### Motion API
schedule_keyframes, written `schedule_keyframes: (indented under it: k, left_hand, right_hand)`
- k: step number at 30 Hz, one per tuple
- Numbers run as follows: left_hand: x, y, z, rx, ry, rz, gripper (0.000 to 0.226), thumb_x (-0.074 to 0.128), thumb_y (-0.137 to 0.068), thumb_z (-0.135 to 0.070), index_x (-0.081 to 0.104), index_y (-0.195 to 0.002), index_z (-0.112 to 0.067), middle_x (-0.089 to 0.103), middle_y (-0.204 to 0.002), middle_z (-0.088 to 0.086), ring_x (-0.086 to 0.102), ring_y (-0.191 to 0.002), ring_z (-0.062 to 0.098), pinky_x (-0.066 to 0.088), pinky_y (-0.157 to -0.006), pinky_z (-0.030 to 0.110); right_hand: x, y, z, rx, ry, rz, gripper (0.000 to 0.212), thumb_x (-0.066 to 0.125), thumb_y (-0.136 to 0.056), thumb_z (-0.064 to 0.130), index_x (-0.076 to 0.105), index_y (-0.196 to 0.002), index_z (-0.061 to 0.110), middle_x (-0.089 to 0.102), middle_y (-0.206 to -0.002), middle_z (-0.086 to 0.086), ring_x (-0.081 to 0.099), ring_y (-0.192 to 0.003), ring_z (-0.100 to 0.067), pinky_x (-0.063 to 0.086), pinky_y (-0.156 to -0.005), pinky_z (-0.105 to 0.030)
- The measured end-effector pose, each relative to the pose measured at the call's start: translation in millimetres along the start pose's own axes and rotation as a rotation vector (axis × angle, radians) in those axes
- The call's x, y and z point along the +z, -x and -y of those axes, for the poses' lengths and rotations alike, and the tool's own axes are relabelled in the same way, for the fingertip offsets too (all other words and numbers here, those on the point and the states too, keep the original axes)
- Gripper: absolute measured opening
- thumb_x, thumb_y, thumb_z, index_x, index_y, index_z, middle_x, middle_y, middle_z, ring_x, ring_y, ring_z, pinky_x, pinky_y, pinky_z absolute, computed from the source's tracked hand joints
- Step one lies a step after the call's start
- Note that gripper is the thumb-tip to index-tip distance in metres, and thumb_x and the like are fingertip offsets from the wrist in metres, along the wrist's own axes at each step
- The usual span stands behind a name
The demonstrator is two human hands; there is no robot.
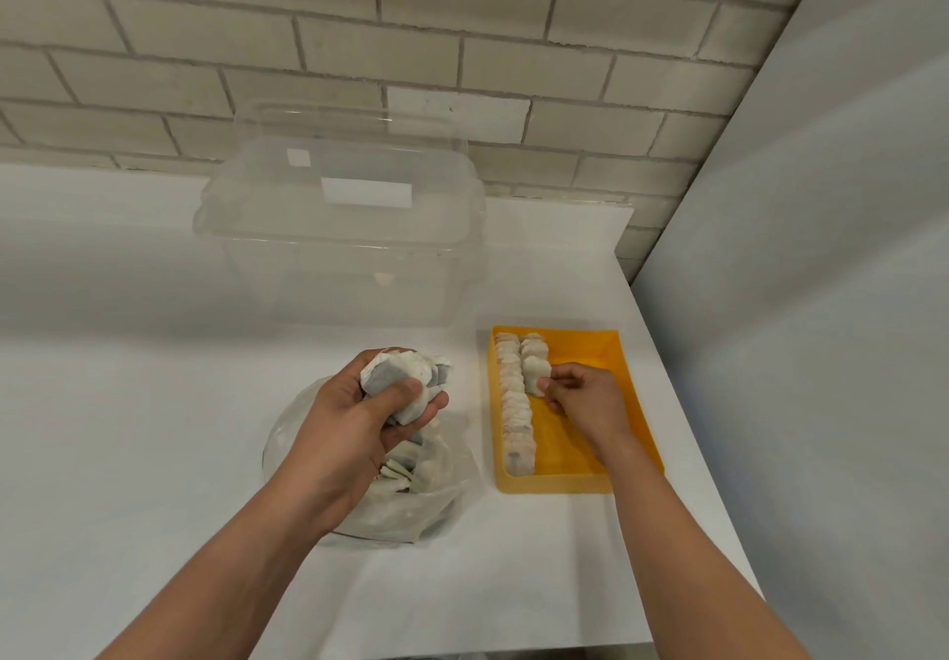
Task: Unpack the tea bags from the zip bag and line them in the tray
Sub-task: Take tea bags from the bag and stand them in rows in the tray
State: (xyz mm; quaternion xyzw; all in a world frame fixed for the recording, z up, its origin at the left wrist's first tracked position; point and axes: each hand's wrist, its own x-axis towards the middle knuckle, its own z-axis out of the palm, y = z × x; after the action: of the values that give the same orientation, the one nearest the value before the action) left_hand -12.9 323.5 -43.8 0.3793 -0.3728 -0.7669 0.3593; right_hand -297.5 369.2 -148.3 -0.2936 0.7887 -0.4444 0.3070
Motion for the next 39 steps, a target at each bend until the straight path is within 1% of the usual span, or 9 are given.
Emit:
schedule_keyframes:
  k: [6, 11, 18, 24, 27, 30, 33, 36, 39]
  left_hand:
    - [-3, -1, 0, -0.004, -0.004, -0.011, 0.020, 0.057, -0.100, 0.004, 0.064, -0.119, 0.000, 0.076, -0.117, 0.017, 0.074, -0.107, 0.038, 0.060, -0.094, 0.035]
    - [1, 0, 3, -0.005, -0.007, -0.008, 0.021, 0.057, -0.100, 0.005, 0.062, -0.120, 0.002, 0.075, -0.117, 0.018, 0.074, -0.107, 0.039, 0.060, -0.094, 0.036]
    - [1, 2, 3, -0.028, 0.010, -0.008, 0.020, 0.057, -0.100, 0.005, 0.063, -0.119, 0.000, 0.076, -0.115, 0.017, 0.075, -0.106, 0.038, 0.062, -0.091, 0.033]
    - [1, 3, 2, -0.038, 0.020, 0.019, 0.022, 0.056, -0.100, 0.006, 0.062, -0.121, 0.001, 0.076, -0.117, 0.017, 0.075, -0.107, 0.038, 0.061, -0.092, 0.034]
    - [2, 3, 3, -0.049, 0.019, 0.041, 0.024, 0.054, -0.100, 0.008, 0.062, -0.121, 0.000, 0.075, -0.117, 0.018, 0.074, -0.108, 0.040, 0.062, -0.091, 0.035]
    - [3, 3, 4, -0.062, 0.025, 0.057, 0.026, 0.052, -0.099, 0.011, 0.062, -0.120, 0.000, 0.072, -0.121, 0.022, 0.073, -0.110, 0.041, 0.063, -0.085, 0.032]
    - [4, 2, 5, -0.067, 0.003, 0.078, 0.028, 0.050, -0.099, 0.012, 0.061, -0.121, -0.001, 0.069, -0.125, 0.025, 0.073, -0.110, 0.042, 0.062, -0.081, 0.031]
    - [6, 3, 5, -0.068, -0.013, 0.096, 0.028, 0.050, -0.099, 0.012, 0.062, -0.120, -0.003, 0.069, -0.123, 0.024, 0.074, -0.108, 0.040, 0.063, -0.079, 0.030]
    - [7, 4, 5, -0.071, -0.008, 0.099, 0.027, 0.051, -0.099, 0.012, 0.063, -0.119, -0.003, 0.070, -0.121, 0.023, 0.074, -0.106, 0.040, 0.063, -0.079, 0.031]
  right_hand:
    - [3, -2, 0, -0.047, 0.201, -0.031, 0.039, 0.091, -0.075, 0.030, 0.075, -0.110, 0.025, 0.070, -0.097, 0.009, 0.065, -0.092, -0.008, 0.048, -0.081, -0.023]
    - [7, -3, 2, -0.117, 0.292, 0.000, 0.026, 0.085, -0.081, 0.023, 0.080, -0.106, 0.025, 0.072, -0.084, 0.013, 0.068, -0.085, -0.005, 0.040, -0.065, -0.010]
    - [11, -7, 3, -0.180, 0.404, -0.032, 0.020, 0.082, -0.084, 0.025, 0.080, -0.104, 0.025, 0.067, -0.075, 0.013, 0.063, -0.080, -0.013, 0.042, -0.067, -0.025]
    - [3, 1, 10, -0.087, 0.323, -0.090, 0.051, 0.082, -0.086, 0.035, 0.067, -0.132, 0.019, 0.068, -0.094, 0.008, 0.065, -0.096, -0.016, 0.047, -0.083, -0.027]
    - [1, 24, 31, -0.139, 0.197, -0.105, 0.033, 0.077, -0.089, 0.036, 0.072, -0.121, 0.025, 0.070, -0.094, 0.015, 0.068, -0.094, -0.011, 0.055, -0.086, -0.030]
    - [7, 53, 63, -0.209, -0.009, 0.024, 0.010, 0.074, -0.092, 0.031, 0.079, -0.100, 0.027, 0.076, -0.093, 0.013, 0.071, -0.085, -0.011, 0.061, -0.087, -0.039]
    - [8, 80, 98, -0.190, -0.152, 0.269, 0.013, 0.071, -0.096, 0.025, 0.081, -0.103, 0.020, 0.076, -0.098, 0.004, 0.072, -0.084, -0.016, 0.062, -0.082, -0.036]
    - [6, 93, 117, -0.171, -0.091, 0.458, 0.017, 0.072, -0.095, 0.025, 0.080, -0.110, 0.021, 0.077, -0.099, 0.001, 0.074, -0.089, -0.016, 0.061, -0.079, -0.027]
    - [6, 97, 121, -0.181, -0.023, 0.439, 0.013, 0.073, -0.095, 0.017, 0.080, -0.105, 0.021, 0.078, -0.093, -0.003, 0.075, -0.089, -0.025, 0.063, -0.082, -0.033]
